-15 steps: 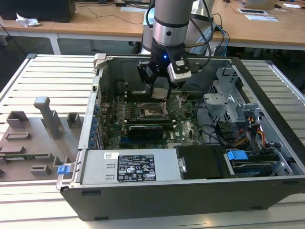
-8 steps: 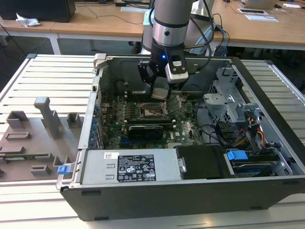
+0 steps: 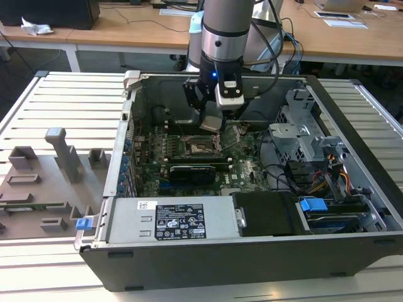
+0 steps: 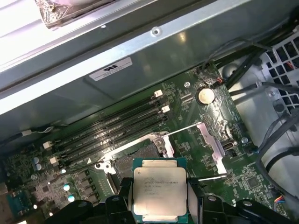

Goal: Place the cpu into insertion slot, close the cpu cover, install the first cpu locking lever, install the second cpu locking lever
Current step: 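Place the cpu into insertion slot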

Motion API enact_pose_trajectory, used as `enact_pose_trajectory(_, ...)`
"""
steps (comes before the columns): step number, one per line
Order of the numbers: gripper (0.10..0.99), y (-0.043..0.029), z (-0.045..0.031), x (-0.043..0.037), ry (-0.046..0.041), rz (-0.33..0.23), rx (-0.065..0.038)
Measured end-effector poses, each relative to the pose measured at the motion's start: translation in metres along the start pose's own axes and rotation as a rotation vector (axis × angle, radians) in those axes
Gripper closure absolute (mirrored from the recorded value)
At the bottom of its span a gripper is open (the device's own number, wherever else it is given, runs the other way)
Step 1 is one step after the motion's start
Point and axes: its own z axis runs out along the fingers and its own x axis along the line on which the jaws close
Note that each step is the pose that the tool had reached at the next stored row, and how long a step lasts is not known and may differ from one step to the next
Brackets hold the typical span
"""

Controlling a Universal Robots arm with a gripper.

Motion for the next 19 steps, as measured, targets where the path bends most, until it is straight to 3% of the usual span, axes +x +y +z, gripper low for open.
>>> enact_pose_trajectory(19,0.541,-0.0001,0.0007,0.0,-0.0164,0.222,0.002)
